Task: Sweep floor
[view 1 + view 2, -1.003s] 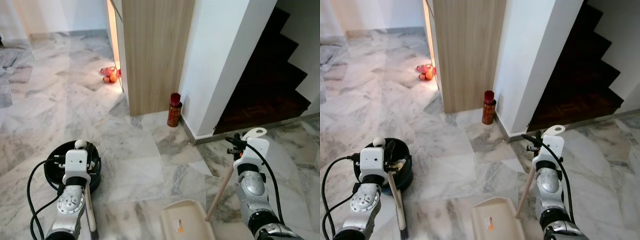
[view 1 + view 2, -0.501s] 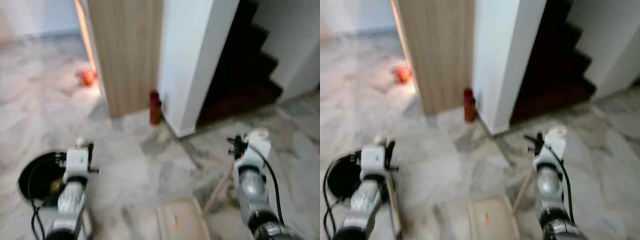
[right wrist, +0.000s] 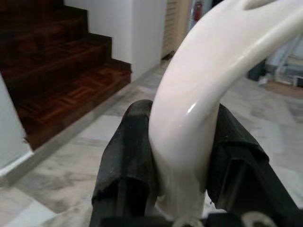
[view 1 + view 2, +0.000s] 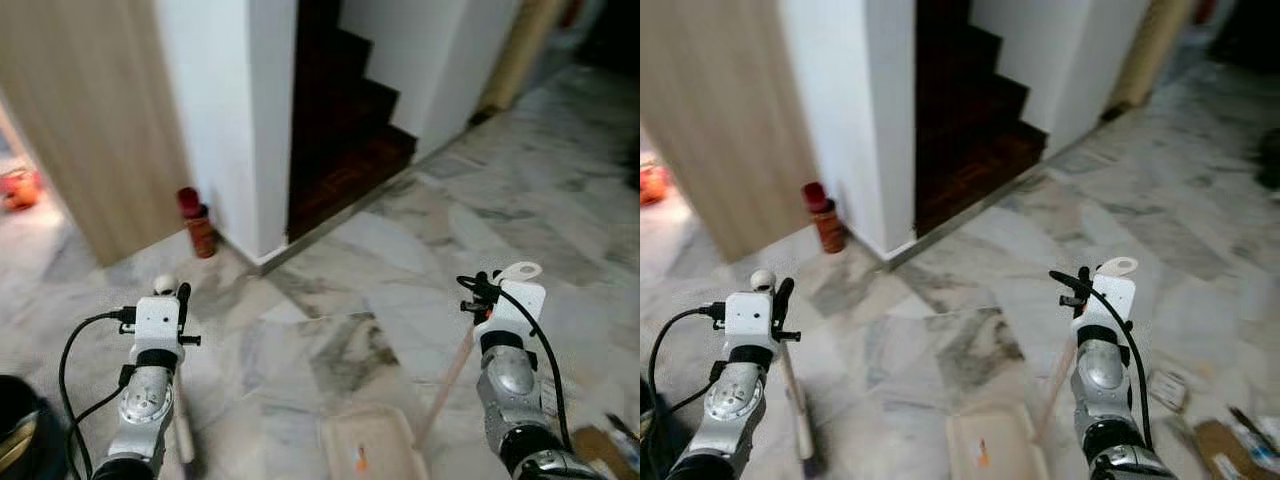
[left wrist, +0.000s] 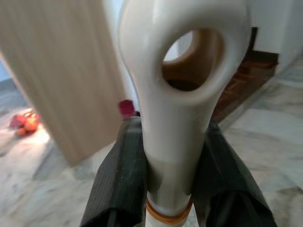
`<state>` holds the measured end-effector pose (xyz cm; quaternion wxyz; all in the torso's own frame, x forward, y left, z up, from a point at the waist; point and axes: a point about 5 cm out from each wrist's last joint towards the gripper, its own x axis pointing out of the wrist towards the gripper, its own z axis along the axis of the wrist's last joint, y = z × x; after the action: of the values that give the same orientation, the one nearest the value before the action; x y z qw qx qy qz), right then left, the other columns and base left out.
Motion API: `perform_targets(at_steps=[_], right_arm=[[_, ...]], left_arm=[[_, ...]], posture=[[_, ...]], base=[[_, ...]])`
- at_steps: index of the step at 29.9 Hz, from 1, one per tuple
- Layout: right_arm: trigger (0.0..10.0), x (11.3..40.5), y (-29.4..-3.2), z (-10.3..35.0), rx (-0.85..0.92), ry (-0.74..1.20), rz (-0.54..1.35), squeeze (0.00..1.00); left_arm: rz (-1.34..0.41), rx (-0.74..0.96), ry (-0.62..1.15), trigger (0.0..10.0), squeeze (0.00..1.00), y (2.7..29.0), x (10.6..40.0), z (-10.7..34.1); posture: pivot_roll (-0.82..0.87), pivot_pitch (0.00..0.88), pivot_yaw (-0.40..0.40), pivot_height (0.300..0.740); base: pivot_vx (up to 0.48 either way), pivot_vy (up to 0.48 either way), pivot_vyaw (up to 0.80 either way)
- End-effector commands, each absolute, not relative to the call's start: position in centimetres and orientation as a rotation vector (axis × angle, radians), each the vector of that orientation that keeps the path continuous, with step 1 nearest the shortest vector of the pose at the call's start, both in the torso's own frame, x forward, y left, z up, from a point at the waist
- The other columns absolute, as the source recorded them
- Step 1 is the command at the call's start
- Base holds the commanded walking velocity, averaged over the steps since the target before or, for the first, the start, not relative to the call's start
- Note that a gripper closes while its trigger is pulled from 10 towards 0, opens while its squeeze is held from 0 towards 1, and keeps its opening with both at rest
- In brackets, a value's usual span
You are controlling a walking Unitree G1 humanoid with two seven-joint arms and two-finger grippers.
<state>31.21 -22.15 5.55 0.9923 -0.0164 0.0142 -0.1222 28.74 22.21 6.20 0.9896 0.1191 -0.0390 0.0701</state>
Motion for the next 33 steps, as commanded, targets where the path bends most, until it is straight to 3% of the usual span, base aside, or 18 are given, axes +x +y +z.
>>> perform_targets(at_steps=[1, 16, 33], right_arm=[[10.0, 31.68, -22.27, 6.47, -0.022, -0.015, -0.254, 0.0], [10.0, 31.59, -22.27, 6.36, -0.02, -0.012, -0.261, 0.0], [10.0, 31.68, -21.66, 6.3, -0.007, -0.015, -0.263, 0.0]], left_arm=[[0.135, 0.267, -0.116, 10.0, 0.0, 22.3, 29.24, 7.1], [0.129, 0.269, -0.117, 10.0, 0.0, 22.22, 29.37, 7.19], [0.111, 0.273, -0.126, 10.0, 0.0, 22.25, 30.09, 7.81]], posture=[[0.04, 0.0, -0.033, 0.74], [0.04, 0.0, -0.031, 0.74], [0.03, 0.0, -0.013, 0.74]], base=[[0.0, 0.0, -0.8], [0.0, -0.293, -0.8], [0.0, 0.0, -0.8]])
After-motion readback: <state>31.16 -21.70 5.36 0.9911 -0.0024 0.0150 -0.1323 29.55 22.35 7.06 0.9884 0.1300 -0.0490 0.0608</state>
